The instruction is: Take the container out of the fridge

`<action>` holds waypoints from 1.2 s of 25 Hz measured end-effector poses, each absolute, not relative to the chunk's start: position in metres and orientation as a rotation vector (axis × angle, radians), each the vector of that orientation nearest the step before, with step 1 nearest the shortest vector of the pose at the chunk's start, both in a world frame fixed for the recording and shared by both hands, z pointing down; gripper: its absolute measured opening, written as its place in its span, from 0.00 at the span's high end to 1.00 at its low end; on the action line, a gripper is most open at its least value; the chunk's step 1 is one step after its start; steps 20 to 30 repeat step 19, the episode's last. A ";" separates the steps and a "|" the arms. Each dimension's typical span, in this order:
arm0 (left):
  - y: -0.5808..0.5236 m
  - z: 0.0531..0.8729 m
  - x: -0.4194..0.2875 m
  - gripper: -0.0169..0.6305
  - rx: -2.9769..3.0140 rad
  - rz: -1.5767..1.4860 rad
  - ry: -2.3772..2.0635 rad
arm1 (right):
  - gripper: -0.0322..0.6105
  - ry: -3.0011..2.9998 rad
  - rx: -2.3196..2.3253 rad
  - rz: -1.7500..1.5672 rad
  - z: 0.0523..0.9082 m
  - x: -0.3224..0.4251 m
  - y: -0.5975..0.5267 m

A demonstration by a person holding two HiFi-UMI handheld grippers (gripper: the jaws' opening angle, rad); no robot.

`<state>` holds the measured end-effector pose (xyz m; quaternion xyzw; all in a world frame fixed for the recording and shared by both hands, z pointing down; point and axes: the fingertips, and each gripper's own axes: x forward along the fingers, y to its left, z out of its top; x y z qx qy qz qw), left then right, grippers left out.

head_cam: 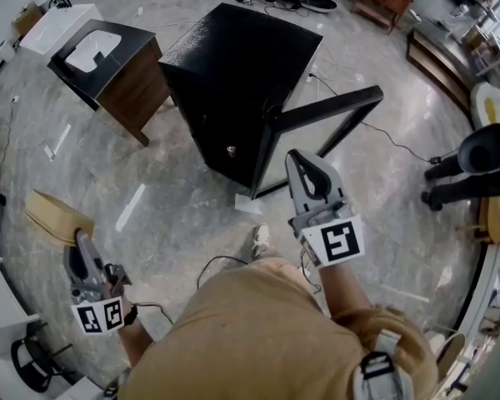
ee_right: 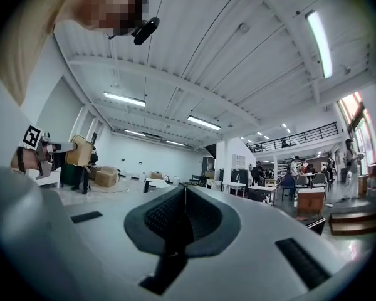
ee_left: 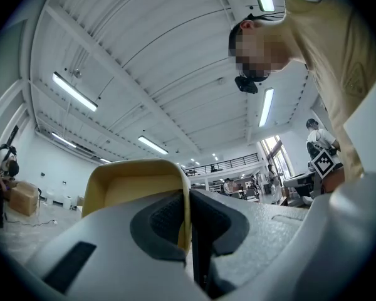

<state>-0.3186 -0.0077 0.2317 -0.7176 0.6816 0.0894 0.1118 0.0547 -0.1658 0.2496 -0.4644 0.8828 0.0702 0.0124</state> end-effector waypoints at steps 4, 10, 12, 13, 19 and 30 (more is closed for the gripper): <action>-0.009 0.234 -0.317 0.95 -2.119 0.283 2.005 | 0.94 2.753 -1.448 0.230 0.249 0.054 -0.168; -0.008 0.229 -0.320 0.95 -2.110 0.290 1.999 | 0.94 2.755 -1.443 0.242 0.247 0.052 -0.168; -0.009 0.229 -0.321 0.95 -2.110 0.293 1.999 | 0.94 2.777 -1.435 0.253 0.250 0.050 -0.168; -0.009 0.229 -0.322 0.95 -2.111 0.293 1.999 | 0.94 2.775 -1.430 0.253 0.249 0.048 -0.169; -0.009 0.228 -0.323 0.95 -2.125 0.305 1.998 | 0.94 2.738 -1.431 0.227 0.238 0.042 -0.169; -0.009 0.228 -0.323 0.95 -2.125 0.305 1.998 | 0.94 2.738 -1.431 0.227 0.238 0.042 -0.169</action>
